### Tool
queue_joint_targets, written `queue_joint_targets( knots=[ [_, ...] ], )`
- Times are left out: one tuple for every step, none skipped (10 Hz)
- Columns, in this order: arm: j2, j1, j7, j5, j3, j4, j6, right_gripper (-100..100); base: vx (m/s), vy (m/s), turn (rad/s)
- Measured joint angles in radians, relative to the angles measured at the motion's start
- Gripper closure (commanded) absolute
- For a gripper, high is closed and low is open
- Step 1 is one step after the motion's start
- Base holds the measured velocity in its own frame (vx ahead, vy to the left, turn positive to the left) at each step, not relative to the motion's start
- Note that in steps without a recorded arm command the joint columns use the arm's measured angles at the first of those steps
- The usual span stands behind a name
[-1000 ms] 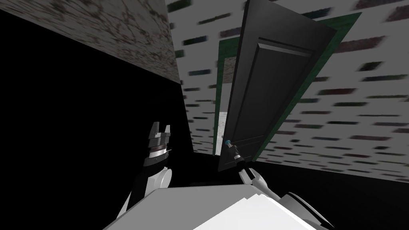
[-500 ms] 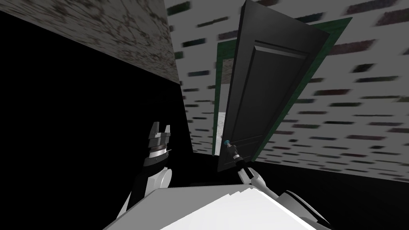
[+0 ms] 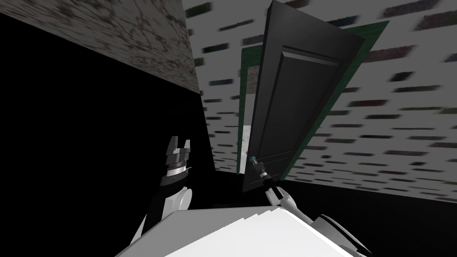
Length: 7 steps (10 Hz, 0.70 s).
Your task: Pull the door open
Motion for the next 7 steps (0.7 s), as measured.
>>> queue_joint_targets(
  knots=[
    [0.005, -0.017, -0.004, 0.001, 0.001, 0.035, -0.017, 100, -0.001, -0.01, -0.009],
    [0.007, -0.025, -0.023, 0.0, 0.004, 0.052, -0.027, 100, -0.003, -0.022, -0.011],
    [0.003, -0.01, -0.047, -0.001, 0.006, 0.017, -0.011, 100, -0.002, -0.019, -0.002],
    [0.006, -0.025, -0.069, -0.001, 0.01, 0.038, -0.014, 100, 0.003, -0.017, 0.004],
    [0.003, -0.019, -0.093, -0.002, 0.012, 0.026, -0.012, 100, 0.007, -0.021, 0.0],
    [0.003, -0.026, -0.126, -0.002, 0.017, 0.045, -0.025, 100, 0.006, -0.023, -0.018],
    [0.003, -0.026, -0.154, -0.003, 0.019, 0.042, -0.026, 100, 0.008, -0.032, -0.018]
  ],
)
